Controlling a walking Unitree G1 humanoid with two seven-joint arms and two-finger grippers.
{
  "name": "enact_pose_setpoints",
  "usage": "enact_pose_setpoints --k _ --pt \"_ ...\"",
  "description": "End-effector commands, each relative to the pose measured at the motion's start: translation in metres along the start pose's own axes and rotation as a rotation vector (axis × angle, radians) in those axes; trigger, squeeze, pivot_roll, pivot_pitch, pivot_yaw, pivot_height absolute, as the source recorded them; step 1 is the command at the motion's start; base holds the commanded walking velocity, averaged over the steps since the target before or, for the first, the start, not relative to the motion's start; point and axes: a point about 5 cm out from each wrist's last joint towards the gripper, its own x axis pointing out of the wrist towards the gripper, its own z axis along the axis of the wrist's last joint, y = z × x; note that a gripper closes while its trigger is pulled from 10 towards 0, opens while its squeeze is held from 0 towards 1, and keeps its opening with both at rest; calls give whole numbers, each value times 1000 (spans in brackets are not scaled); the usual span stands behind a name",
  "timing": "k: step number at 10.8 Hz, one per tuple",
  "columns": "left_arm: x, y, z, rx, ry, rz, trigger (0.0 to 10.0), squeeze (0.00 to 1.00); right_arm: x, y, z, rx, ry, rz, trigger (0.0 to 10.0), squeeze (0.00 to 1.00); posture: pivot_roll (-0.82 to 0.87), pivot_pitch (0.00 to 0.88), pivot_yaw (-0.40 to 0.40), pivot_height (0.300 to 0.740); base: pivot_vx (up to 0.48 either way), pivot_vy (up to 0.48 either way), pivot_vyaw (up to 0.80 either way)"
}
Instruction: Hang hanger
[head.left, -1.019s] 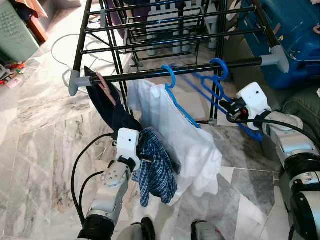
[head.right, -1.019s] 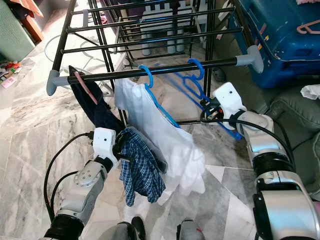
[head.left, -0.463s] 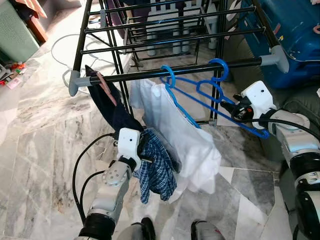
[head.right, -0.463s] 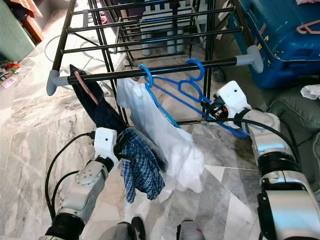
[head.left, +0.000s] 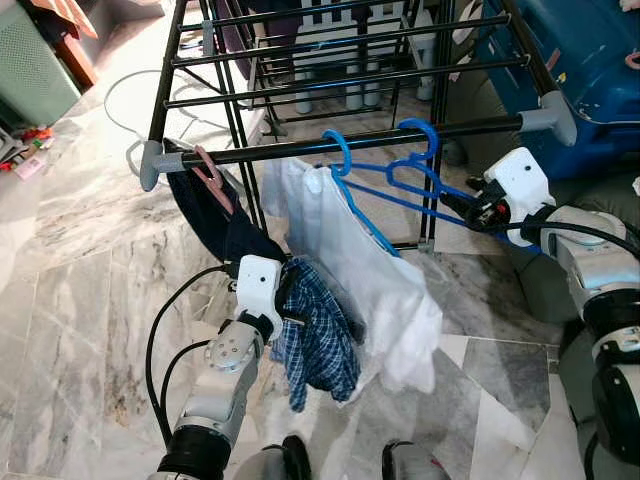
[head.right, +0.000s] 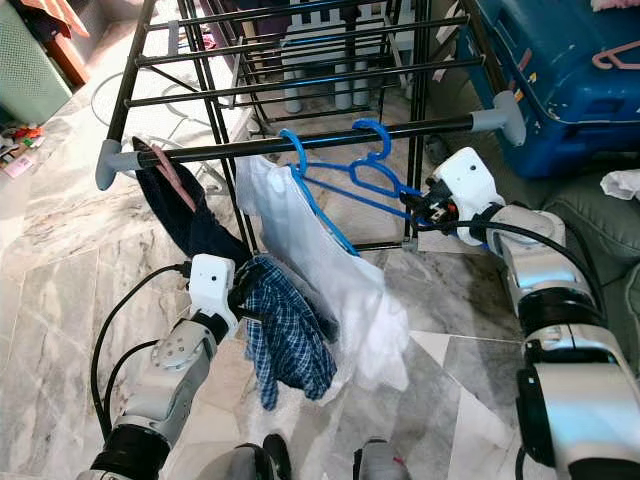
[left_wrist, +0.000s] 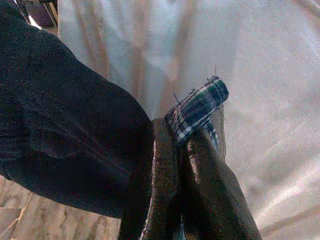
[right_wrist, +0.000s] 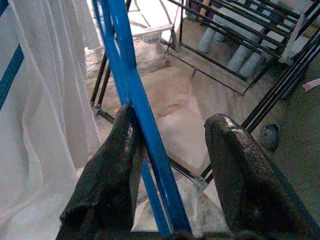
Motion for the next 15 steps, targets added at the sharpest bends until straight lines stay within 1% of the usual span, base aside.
enact_pose_setpoints --k 1,2,4,6,7,8,12,15 --pt "-3 5 -6 11 25 15 10000 0 3 0 4 -2 -2 19 10000 0 -242 186 128 740 0 0 0" --pt "-4 5 -7 11 27 17 10000 0 3 2 2 -1 7 24 10000 1000 -240 186 128 740 0 0 0" --pt "-5 6 -7 11 29 21 10000 0 3 4 -5 4 25 9 10000 1000 -236 187 128 740 0 0 0" --pt "-5 8 -7 16 31 21 10000 0 3 0 -4 4 25 -36 10000 1000 -236 189 133 740 0 0 0" --pt "-5 7 -7 18 33 20 10000 0 3 -2 -1 6 13 -43 10000 1000 -236 190 133 740 0 0 0" --pt "-6 7 -8 18 37 17 10000 0 3 -5 8 0 -43 -57 10000 1000 -236 193 132 740 0 0 0" --pt "-8 8 -9 21 43 19 10000 0 6 0 10 4 -64 -34 10000 1000 -226 194 131 740 0 0 0" --pt "-8 8 -10 27 50 14 10000 0 7 7 4 5 -37 47 10000 1000 -223 195 136 740 0 0 0"
